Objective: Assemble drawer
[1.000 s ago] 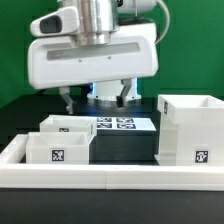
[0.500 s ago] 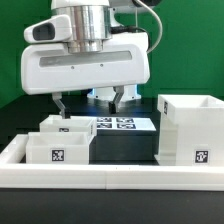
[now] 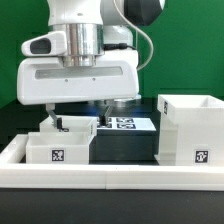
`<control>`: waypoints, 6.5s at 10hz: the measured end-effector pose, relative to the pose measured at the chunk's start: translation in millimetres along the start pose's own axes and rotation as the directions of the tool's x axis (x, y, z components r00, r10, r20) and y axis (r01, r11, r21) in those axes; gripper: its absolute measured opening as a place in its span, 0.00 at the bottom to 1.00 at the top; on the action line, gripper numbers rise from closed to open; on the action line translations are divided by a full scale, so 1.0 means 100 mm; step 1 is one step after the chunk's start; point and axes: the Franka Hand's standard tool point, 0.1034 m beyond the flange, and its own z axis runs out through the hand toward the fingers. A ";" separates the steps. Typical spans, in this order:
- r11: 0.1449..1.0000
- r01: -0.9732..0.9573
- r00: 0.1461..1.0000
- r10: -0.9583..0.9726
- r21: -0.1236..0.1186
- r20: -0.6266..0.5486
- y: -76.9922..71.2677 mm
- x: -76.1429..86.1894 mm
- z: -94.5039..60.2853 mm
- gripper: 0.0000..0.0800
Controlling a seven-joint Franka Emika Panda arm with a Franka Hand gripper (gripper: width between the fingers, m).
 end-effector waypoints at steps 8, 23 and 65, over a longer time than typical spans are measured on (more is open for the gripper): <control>1.000 0.001 0.998 -0.001 0.006 0.058 -0.07 -0.30 0.47 0.81; 0.989 0.145 0.989 -0.146 0.020 0.040 -0.23 -0.18 0.26 0.05; 0.199 0.980 0.198 -0.979 0.019 0.044 -0.83 -0.10 0.47 0.05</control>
Offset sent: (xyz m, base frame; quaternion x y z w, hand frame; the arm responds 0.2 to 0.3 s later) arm -0.0085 0.0064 -0.0241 0.0106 0.0061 -0.0008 0.9999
